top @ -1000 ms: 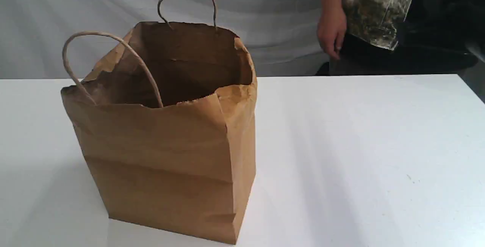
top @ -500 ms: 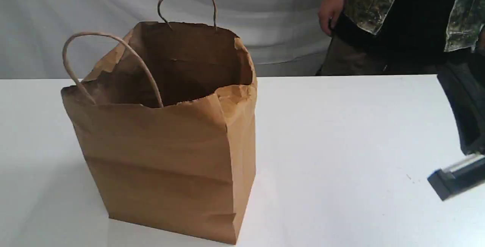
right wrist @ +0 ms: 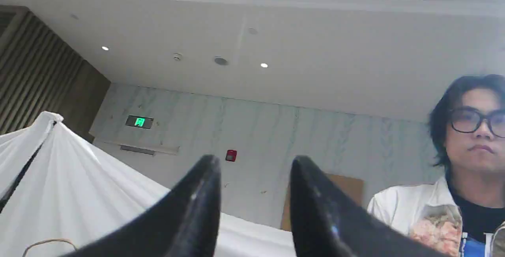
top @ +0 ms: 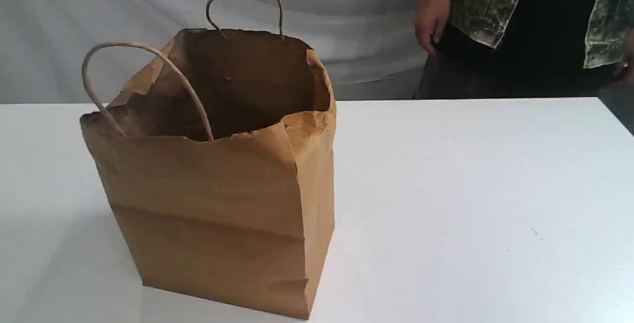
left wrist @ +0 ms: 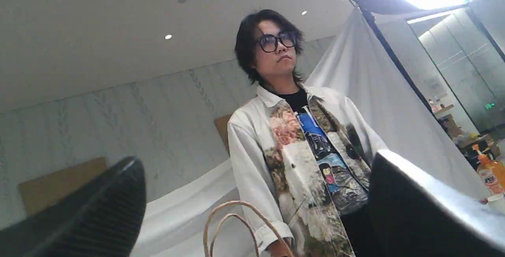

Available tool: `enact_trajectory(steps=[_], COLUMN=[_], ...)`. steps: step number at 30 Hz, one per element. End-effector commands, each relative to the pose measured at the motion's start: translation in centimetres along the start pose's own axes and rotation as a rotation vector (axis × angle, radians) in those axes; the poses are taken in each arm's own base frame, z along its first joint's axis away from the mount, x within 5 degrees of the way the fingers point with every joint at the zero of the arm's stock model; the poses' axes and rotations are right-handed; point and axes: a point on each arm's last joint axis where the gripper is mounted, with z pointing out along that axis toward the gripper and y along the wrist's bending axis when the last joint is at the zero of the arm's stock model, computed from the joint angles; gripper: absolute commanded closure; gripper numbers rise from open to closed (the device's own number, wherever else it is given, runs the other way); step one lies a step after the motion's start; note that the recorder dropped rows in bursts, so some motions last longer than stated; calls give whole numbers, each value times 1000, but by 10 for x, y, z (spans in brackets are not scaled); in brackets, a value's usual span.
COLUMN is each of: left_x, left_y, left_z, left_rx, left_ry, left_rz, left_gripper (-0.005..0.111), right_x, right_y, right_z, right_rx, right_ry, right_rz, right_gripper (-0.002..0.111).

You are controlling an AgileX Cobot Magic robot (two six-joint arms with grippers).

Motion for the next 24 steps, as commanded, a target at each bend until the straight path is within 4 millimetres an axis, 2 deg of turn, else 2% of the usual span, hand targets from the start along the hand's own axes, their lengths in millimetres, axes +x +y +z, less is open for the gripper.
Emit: enact_trajectory(steps=[1,6,10,14,18,24], left_x=[5,11,12,12,13,13], left_y=[1,4,4,4,4,4], left_z=[-1,-1,-1,-2,-2,-2], left_rx=[-19,-57,-66,-69,-75,-73], left_ry=[45,109,115,119,130,128], left_rz=[-66,-198,-289,-302,-297,-293], left_gripper=[29,29,29,29,29,29], right_x=[1,6,18,29,37,38], right_y=[0,1,2,3,3,3], right_z=[-6,-8,-10,-13,-17,-17], right_rx=[1,5,5,27,31,32], right_ry=[51,109,247,375,468,482], right_rz=[63,148,171,274,277,277], right_gripper=[78,78,78,78,78,78])
